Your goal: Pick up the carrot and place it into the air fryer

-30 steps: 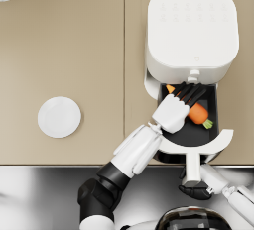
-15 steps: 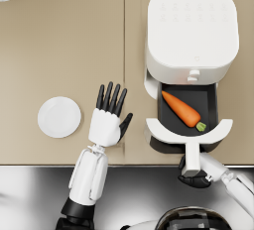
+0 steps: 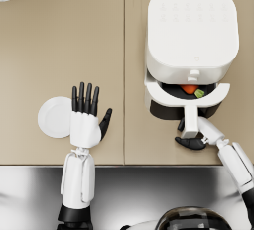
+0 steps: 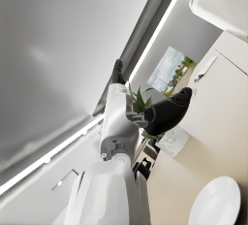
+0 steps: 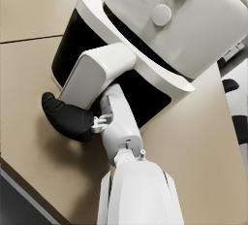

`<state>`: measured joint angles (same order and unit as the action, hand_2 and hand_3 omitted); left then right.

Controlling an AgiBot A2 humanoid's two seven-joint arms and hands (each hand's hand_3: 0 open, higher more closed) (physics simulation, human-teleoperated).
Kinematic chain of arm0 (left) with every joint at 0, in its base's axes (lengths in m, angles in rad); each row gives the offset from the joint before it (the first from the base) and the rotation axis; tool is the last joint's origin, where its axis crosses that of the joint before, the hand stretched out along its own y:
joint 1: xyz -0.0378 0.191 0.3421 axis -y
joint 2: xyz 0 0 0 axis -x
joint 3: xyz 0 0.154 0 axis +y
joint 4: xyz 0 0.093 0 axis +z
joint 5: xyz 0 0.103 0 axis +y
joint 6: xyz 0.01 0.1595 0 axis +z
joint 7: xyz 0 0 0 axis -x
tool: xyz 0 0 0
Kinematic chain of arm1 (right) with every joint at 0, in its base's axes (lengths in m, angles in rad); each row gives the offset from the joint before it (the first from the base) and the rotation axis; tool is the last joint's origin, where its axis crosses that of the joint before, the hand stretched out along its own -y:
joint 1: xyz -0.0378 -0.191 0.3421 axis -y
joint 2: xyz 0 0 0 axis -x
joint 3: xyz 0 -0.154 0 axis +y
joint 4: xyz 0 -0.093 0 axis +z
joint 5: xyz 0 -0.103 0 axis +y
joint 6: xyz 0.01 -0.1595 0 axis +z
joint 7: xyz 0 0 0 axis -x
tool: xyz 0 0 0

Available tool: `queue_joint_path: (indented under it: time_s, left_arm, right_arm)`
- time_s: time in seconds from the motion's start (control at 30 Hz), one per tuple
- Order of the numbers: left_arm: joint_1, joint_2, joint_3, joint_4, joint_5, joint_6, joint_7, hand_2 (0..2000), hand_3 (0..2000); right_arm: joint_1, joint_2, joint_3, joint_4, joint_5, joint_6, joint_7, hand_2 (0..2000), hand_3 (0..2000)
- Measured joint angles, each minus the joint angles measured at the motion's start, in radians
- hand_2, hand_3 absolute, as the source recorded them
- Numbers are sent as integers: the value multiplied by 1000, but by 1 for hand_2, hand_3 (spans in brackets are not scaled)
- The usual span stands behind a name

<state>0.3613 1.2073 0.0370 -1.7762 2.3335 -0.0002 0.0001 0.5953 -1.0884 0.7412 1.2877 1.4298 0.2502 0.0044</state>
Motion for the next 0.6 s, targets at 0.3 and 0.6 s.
queue_joint_path:
  time_s: [0.3, 0.6]
  left_arm:
    - [3, 14, -7, 19, 0, 0, 0, 0, 0]
    - [10, 28, -8, 18, 0, 0, 0, 0, 0]
  right_arm:
    - [102, -116, -42, -215, 1, 28, 13, 2000, 2000]
    - [166, -186, -73, -354, 1, 29, 31, 2000, 2000]
